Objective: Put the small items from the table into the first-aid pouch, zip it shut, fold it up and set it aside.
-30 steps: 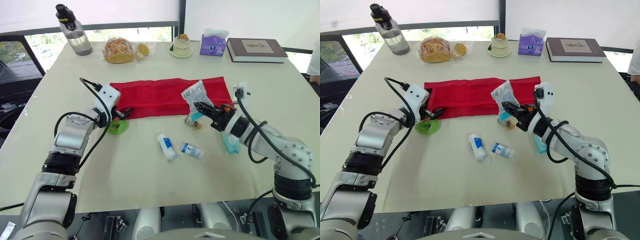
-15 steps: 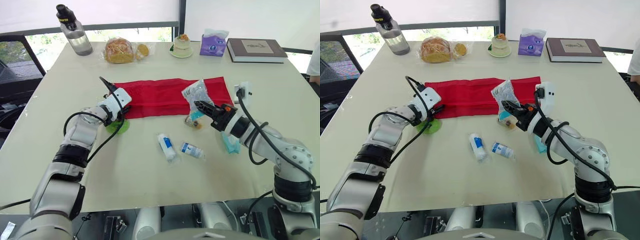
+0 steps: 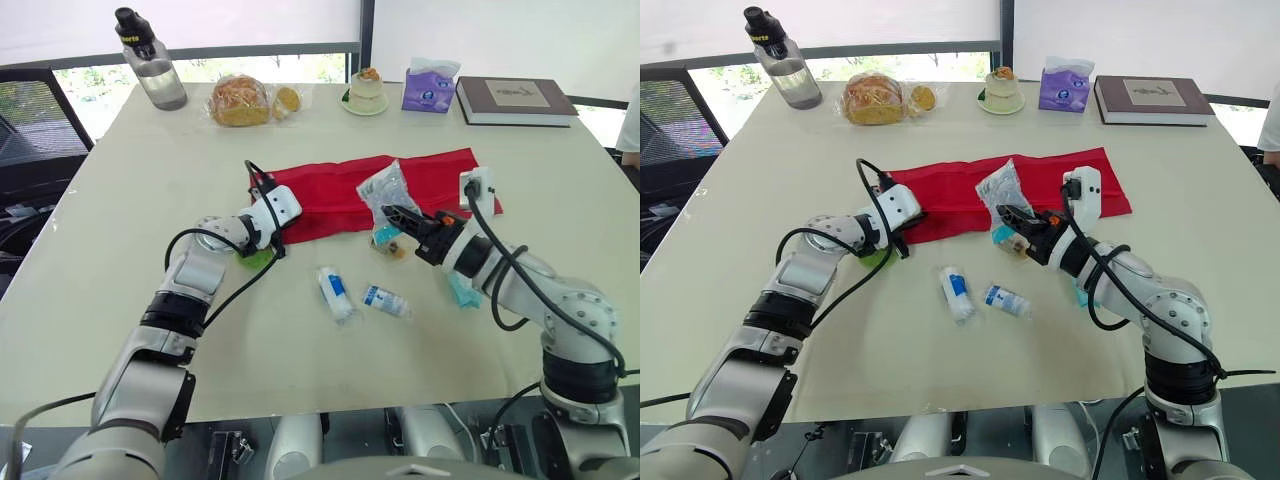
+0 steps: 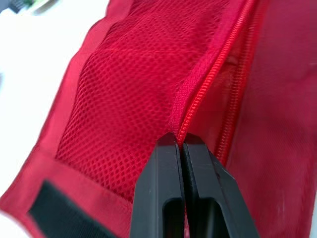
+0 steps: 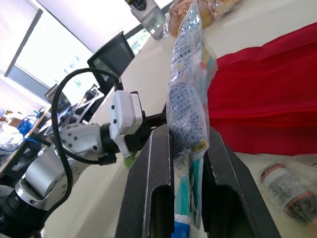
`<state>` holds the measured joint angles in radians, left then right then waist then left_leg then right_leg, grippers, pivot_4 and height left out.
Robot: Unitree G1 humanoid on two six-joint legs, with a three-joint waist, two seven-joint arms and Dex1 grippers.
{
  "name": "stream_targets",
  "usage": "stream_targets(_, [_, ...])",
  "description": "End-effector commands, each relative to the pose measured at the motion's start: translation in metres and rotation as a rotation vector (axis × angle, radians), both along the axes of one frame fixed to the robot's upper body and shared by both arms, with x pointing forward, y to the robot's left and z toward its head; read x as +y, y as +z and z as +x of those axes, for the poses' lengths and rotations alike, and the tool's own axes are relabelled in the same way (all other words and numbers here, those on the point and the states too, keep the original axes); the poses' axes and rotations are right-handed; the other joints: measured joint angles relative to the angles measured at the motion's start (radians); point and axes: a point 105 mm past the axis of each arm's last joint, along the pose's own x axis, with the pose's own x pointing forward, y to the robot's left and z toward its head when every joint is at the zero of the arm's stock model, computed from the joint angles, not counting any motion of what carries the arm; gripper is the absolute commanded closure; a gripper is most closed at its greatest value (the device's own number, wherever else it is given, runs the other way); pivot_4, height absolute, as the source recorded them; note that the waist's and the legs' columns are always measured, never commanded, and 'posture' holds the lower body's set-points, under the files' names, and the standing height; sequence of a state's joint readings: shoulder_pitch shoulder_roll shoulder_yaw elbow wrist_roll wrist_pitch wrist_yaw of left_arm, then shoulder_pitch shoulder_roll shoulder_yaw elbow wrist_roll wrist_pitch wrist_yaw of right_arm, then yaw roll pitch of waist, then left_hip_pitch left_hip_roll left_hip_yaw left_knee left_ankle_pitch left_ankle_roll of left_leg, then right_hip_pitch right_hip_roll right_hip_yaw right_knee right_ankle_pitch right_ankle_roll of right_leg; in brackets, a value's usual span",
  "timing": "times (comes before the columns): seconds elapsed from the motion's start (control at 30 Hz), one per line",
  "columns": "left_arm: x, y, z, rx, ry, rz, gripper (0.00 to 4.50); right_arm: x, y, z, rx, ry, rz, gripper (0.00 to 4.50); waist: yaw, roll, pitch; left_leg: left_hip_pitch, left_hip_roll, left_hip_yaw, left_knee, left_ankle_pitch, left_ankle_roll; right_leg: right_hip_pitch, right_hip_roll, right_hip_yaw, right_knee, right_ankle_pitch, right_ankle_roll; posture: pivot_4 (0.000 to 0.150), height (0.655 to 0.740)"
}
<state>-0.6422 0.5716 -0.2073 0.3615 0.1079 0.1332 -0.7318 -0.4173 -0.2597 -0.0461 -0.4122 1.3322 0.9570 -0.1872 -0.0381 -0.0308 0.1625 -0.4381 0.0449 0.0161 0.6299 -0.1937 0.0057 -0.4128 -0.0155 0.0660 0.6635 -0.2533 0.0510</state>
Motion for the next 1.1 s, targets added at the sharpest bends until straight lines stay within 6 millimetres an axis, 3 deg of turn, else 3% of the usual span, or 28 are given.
stream_targets(0.03, [-0.014,0.009,-0.002,-0.003,-0.050,-0.022,4.48,0.014,-0.001,0.000,0.028,0.044,0.029,4.44,-0.001,0.000,0.000,0.000,0.000,0.000,0.000,0.000,0.000,0.000,0.000,0.000,0.000,0.000,0.000,0.150,0.7400])
stream_targets(0.27, [-0.035,0.014,0.007,0.032,-0.054,-0.089,4.48,0.030,-0.038,0.025,0.264,-0.012,0.066,4.44,0.001,0.000,0.000,0.000,-0.001,-0.001,0.003,0.000,0.000,0.001,0.000,-0.001,0.001,0.001,0.001,0.150,0.7400])
stream_targets(0.9, [-0.044,0.014,-0.002,0.064,-0.042,-0.189,4.48,0.056,-0.058,0.040,0.542,0.002,0.227,4.44,-0.004,0.000,0.000,-0.001,0.000,-0.002,0.003,0.000,0.000,0.001,0.001,-0.001,0.001,0.001,0.001,0.150,0.7400])
stream_targets(1.1, [-0.047,0.014,-0.009,0.062,-0.053,-0.189,4.48,0.055,-0.057,0.057,0.615,-0.074,0.337,4.44,-0.005,0.000,0.000,-0.001,0.000,-0.002,0.003,0.000,0.000,0.001,0.001,-0.001,0.002,0.001,0.001,0.150,0.7400])
